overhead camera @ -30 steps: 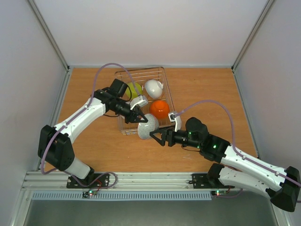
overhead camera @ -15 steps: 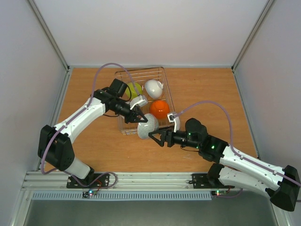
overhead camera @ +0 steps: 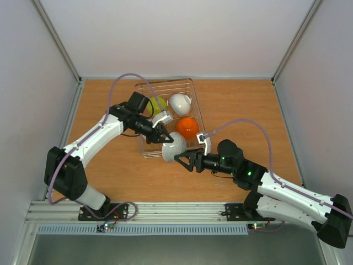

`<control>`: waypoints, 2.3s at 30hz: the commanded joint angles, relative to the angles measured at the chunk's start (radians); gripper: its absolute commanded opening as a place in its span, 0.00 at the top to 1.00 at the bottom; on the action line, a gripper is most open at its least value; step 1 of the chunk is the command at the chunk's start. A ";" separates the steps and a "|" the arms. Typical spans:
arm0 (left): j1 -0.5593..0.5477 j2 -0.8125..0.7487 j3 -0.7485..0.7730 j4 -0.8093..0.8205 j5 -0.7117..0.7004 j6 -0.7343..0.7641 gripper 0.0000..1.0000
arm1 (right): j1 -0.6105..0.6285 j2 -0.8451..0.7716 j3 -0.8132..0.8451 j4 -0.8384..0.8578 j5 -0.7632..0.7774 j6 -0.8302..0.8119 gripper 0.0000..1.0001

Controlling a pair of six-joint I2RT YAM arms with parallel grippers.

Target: Load the bowls into the dish rack

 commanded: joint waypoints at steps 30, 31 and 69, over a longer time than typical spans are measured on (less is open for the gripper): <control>0.006 -0.057 0.005 0.169 -0.273 -0.151 0.56 | 0.008 0.185 0.450 -0.663 0.277 -0.410 0.99; 0.014 -0.060 0.005 0.178 -0.302 -0.161 0.56 | 0.008 0.197 0.471 -0.679 0.311 -0.426 0.99; 0.365 -0.144 -0.030 0.316 -0.693 -0.384 0.54 | -0.007 0.912 1.167 -1.163 0.492 -0.494 0.99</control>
